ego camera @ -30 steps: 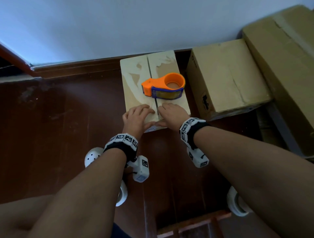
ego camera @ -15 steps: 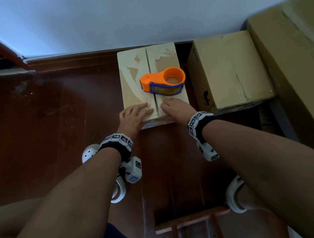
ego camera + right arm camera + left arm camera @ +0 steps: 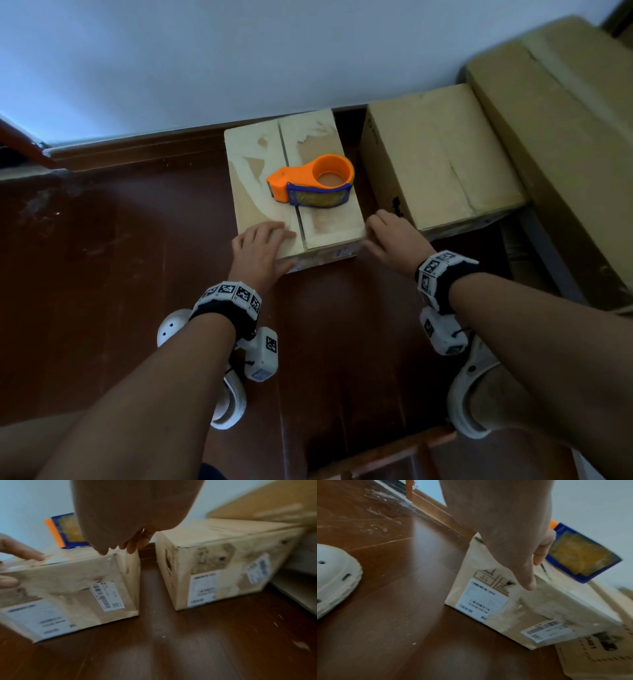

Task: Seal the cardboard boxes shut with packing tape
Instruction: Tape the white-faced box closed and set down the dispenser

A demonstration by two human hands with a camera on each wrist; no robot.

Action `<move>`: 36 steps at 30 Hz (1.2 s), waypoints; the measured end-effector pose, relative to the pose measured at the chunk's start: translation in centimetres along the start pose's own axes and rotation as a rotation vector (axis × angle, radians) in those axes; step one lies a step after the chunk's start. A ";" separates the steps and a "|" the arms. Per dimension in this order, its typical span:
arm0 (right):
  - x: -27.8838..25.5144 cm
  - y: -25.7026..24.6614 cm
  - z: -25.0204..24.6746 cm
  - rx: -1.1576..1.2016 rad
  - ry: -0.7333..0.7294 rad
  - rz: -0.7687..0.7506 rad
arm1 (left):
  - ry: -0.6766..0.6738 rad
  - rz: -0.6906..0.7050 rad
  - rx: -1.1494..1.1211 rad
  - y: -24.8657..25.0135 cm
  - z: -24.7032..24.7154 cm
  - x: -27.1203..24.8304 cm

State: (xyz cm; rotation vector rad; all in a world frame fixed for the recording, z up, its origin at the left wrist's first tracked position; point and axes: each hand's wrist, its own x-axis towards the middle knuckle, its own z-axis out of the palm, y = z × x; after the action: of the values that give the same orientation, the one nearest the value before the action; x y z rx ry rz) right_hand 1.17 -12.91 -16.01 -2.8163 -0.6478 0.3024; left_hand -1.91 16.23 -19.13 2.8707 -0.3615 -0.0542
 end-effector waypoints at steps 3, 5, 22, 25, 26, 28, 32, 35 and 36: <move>-1.7 1.6 0.7 0.272 0.004 0.257 | -0.005 0.139 -0.015 1.8 -0.7 2.1; -1.8 2.2 1.2 0.422 -0.055 0.427 | 0.010 0.342 -0.003 3.7 -0.6 3.4; 1.5 1.4 3.4 1.842 -0.110 1.048 | -0.093 0.631 -0.059 4.2 2.2 6.6; 1.4 1.8 3.5 1.884 -0.102 1.070 | -0.088 0.622 -0.075 4.2 2.2 6.6; 1.3 1.9 3.5 1.891 -0.107 1.069 | -0.087 0.614 -0.087 4.2 2.1 6.6; 1.3 2.0 3.4 1.882 -0.171 1.065 | -0.091 0.596 -0.104 4.1 2.2 6.4; 1.4 2.6 2.9 1.847 -0.274 1.063 | -0.103 0.561 -0.118 4.2 2.3 6.2; 1.1 2.6 2.5 1.880 -0.269 1.066 | -0.097 0.560 -0.121 4.2 2.4 6.2; 1.1 2.6 2.4 1.904 -0.253 1.070 | -0.097 0.564 -0.124 4.2 2.4 6.2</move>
State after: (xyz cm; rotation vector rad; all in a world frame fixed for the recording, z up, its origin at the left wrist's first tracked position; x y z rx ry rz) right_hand 2.53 -14.28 -19.17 -0.9511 0.8469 0.8095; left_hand 2.92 10.16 -20.41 2.5455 -1.1231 -0.1072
